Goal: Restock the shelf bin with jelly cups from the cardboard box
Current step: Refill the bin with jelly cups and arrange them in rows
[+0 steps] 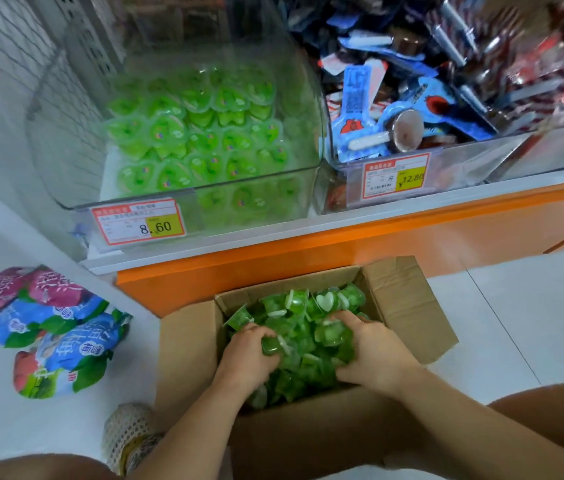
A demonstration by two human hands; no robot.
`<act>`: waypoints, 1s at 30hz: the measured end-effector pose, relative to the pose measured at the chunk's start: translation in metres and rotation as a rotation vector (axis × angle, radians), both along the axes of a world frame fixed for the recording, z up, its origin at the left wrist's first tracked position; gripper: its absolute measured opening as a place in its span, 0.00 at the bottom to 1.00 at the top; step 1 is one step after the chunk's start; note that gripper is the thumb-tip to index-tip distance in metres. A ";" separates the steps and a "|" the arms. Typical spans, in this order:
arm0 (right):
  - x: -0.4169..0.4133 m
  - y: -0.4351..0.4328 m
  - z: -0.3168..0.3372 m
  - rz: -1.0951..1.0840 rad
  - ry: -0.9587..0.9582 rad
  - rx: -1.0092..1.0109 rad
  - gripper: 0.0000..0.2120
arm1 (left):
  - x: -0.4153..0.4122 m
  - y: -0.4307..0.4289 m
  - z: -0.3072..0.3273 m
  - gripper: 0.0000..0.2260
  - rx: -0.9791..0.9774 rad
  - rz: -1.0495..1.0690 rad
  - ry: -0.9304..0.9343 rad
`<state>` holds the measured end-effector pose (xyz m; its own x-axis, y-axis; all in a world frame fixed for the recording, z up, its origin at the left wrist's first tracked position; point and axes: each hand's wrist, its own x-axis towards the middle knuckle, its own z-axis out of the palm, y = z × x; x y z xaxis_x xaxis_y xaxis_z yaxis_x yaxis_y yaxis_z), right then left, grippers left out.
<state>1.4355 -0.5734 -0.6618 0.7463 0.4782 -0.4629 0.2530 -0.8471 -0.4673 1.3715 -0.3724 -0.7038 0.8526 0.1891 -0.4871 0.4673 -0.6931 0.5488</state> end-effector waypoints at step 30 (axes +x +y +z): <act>0.085 0.147 0.243 0.203 -0.568 0.298 0.35 | 0.084 0.119 0.257 0.17 0.326 -0.152 -0.609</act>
<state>1.5202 -0.4262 -0.4192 0.7167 0.6813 0.1489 0.6694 -0.6123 -0.4208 1.4555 -0.2531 -0.4473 0.9841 0.1014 0.1459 0.0282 -0.9000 0.4350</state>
